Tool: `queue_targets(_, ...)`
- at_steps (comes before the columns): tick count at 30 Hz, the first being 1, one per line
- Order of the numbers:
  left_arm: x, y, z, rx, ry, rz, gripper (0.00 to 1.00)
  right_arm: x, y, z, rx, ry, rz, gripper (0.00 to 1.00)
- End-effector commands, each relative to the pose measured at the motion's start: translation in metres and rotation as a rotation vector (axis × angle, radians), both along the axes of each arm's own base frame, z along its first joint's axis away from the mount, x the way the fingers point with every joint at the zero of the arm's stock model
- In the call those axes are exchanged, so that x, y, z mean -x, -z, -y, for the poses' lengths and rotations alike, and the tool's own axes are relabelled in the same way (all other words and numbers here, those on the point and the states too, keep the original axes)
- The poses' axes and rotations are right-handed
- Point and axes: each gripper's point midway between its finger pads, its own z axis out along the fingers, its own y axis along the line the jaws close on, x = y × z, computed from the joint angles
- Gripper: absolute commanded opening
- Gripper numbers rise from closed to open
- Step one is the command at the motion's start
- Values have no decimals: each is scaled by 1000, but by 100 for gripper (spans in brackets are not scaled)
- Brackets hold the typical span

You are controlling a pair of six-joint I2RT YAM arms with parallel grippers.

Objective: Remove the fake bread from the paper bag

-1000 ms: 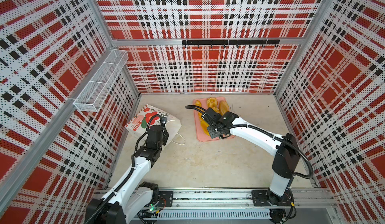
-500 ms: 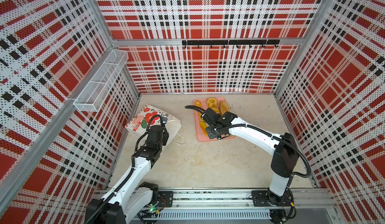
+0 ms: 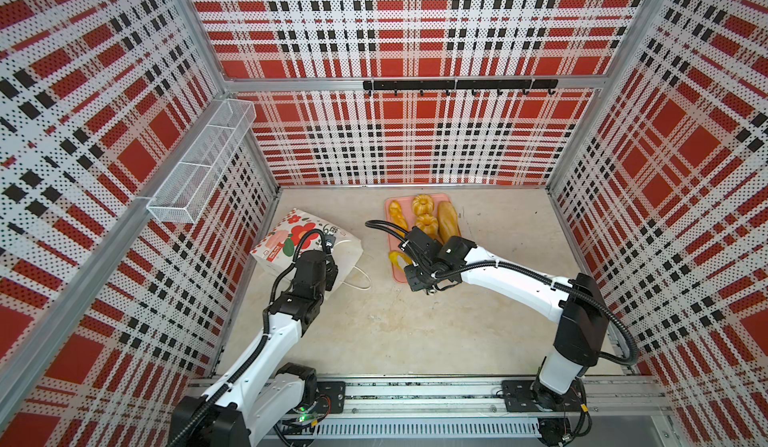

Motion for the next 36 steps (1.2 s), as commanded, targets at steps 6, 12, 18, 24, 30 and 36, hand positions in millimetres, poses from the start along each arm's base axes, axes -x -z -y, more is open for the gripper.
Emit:
queue_targets(6, 3, -1, 4, 3, 15, 9, 0, 0, -43, -16, -178, 5, 52, 0)
queue_targets(12, 3, -1, 5, 0, 18, 8, 0, 5, -29, -22, -182, -2, 22, 0)
queue_targets(18, 3, -1, 6, -1, 26, 9, 0, -8, -10, -12, -97, 35, 32, 0)
queue_targets(24, 3, -1, 7, -1, 29, 9, 0, -22, 2, -21, -73, 29, 6, 0)
queue_targets(30, 3, 0, 8, -5, 34, 8, 0, -41, 18, -19, -26, 55, 9, 0)
queue_targets(36, 3, 0, 9, -6, 40, 7, 0, -63, 18, -20, -25, 67, 35, 0)
